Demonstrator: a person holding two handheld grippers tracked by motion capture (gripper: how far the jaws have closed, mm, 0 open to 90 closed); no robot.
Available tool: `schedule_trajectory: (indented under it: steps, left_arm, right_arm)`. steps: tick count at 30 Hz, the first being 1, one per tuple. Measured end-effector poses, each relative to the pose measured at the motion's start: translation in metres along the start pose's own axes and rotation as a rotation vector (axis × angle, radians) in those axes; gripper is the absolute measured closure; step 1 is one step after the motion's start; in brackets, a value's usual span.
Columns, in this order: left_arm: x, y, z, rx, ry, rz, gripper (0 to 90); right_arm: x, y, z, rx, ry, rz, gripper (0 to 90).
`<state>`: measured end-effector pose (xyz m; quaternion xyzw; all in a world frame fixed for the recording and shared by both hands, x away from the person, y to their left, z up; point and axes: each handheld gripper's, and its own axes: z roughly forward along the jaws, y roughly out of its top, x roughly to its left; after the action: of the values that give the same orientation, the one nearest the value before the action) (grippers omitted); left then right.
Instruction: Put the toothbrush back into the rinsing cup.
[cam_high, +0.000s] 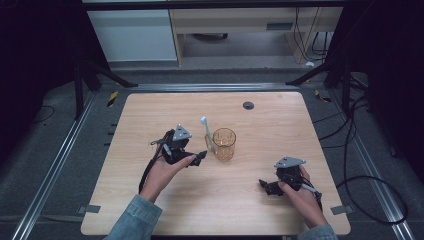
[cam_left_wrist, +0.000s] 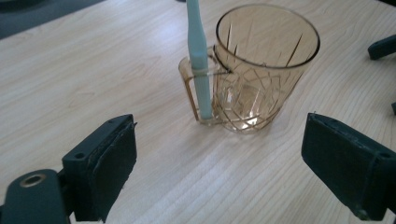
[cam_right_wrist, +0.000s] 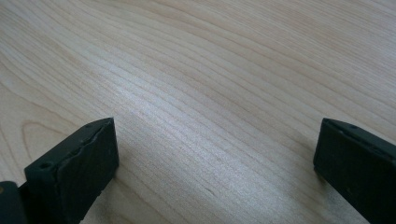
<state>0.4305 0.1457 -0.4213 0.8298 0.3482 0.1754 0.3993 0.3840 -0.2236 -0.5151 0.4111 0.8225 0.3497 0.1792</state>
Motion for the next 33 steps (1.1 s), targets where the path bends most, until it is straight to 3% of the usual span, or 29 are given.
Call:
schedule_trajectory:
  steps: [7,15,25,33]
  left_arm:
    - [0.005,-0.012,0.003,0.127,0.013,0.019,8.1]
    - [0.017,-0.025,0.002,0.196,0.031,0.028,7.6]
    - [0.047,-0.038,-0.008,0.201,0.093,-0.031,7.6]
    - [0.066,-0.049,-0.016,0.204,0.100,-0.080,7.7]
  right_arm:
    - [0.000,0.000,0.000,0.000,0.000,0.000,0.3]
    - [0.000,0.000,0.000,0.000,-0.001,0.000,0.3]
    - [0.000,0.000,0.000,0.000,-0.001,0.001,0.3]
    - [0.000,0.000,0.000,0.000,-0.001,0.001,0.3]
